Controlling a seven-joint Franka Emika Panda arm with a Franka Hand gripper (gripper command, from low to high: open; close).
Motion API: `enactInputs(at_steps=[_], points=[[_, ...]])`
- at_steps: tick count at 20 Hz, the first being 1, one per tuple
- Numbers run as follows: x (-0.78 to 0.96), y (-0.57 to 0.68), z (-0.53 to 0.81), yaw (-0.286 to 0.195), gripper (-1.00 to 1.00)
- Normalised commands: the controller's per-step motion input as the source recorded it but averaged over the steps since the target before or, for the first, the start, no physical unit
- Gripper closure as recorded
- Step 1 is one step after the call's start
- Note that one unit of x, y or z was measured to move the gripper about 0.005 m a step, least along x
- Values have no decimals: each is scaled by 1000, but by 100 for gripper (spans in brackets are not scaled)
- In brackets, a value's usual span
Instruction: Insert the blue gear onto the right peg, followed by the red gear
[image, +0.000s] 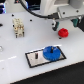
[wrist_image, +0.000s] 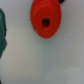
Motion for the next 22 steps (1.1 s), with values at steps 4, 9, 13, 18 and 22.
enactInputs(at_steps=[4,9,13,18,22], points=[[-147,127,-338,0,-100],[-200,-51,-361,0,-100],[-95,-179,-259,0,-100],[-75,-168,-250,0,-100],[-122,-113,-228,0,100]])
